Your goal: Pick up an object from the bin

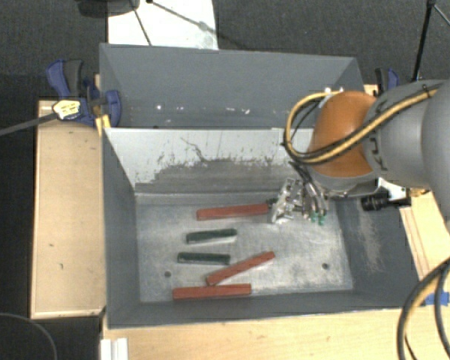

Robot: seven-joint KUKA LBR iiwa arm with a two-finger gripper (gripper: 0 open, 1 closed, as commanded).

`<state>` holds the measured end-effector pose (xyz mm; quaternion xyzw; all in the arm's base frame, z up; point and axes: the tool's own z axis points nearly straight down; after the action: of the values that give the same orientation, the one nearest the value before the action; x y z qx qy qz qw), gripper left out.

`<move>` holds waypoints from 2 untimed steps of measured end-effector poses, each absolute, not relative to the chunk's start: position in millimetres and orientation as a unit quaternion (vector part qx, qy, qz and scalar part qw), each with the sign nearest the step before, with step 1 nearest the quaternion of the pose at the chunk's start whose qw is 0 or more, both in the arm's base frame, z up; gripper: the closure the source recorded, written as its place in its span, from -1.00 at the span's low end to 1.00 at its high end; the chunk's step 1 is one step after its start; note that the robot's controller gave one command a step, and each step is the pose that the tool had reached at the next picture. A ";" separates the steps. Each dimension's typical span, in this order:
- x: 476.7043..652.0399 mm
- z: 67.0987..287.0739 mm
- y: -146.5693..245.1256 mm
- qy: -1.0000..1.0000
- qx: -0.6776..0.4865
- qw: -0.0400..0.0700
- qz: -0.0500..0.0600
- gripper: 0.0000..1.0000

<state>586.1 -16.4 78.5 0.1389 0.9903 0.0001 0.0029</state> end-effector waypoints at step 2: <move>580.8 75.3 -15.4 0.991 0.136 -0.009 -0.001 -1.00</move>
Offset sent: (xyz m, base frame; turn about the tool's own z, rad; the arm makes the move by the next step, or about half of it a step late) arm 0.0000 0.0000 0.0000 0.0000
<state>580.8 -15.4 75.3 0.1364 0.9906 -0.0005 -0.0088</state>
